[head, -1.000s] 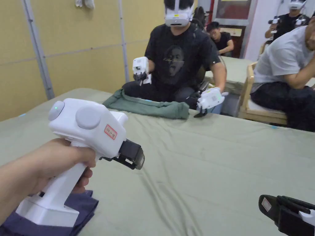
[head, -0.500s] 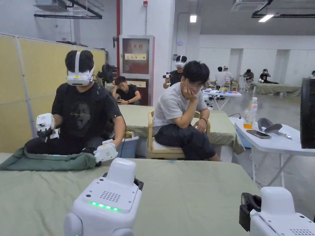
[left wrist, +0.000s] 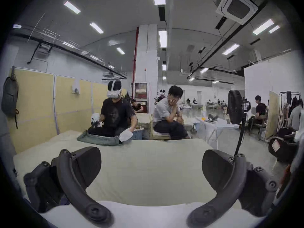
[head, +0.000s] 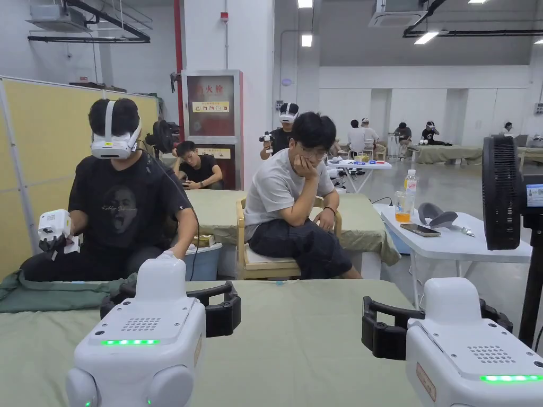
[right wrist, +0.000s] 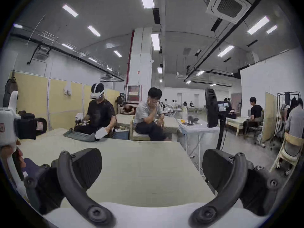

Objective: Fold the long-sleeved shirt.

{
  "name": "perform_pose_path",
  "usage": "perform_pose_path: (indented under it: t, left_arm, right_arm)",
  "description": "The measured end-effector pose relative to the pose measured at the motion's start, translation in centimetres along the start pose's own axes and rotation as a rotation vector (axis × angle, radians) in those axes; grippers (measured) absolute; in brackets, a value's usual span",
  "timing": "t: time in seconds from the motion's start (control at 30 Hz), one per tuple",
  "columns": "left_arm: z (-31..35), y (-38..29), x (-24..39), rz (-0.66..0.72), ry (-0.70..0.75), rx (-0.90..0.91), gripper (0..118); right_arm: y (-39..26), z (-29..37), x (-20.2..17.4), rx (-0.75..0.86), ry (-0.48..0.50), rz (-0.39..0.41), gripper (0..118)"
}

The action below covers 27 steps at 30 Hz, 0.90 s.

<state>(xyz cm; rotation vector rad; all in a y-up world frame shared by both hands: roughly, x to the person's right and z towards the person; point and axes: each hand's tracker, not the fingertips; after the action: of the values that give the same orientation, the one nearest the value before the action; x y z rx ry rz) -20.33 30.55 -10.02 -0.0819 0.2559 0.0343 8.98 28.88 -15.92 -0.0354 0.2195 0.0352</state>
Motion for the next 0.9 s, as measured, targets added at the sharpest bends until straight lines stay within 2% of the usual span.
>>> perform_pose_path:
  t: [0.1, 0.27, 0.63, 0.73, 0.9]
  left_arm:
    - [0.6, 0.0, -0.1, 0.007, 0.017, 0.044, 118]
    - [1.0, 0.2, 0.2, -0.032, 0.004, 0.021, 118]
    - [0.2, -0.3, -1.3, 0.015, 0.023, 0.032, 118]
    - [-0.1, -0.6, -1.1, -0.027, 0.027, 0.034, 118]
    - [0.1, -0.8, -1.1, -0.017, 0.012, 0.019, 118]
  right_arm:
    - [-0.3, -0.1, -0.7, -0.001, -0.006, -0.008, 118]
    - [-0.5, 0.2, -1.7, -0.004, -0.001, 0.05, 118]
    - [-1.3, 0.3, -1.6, 0.012, -0.057, 0.027, 118]
    - [-1.4, 0.1, -1.6, -0.001, -0.063, 0.02, 118]
    - [-1.5, -0.1, -2.4, -0.004, -0.054, 0.053, 118]
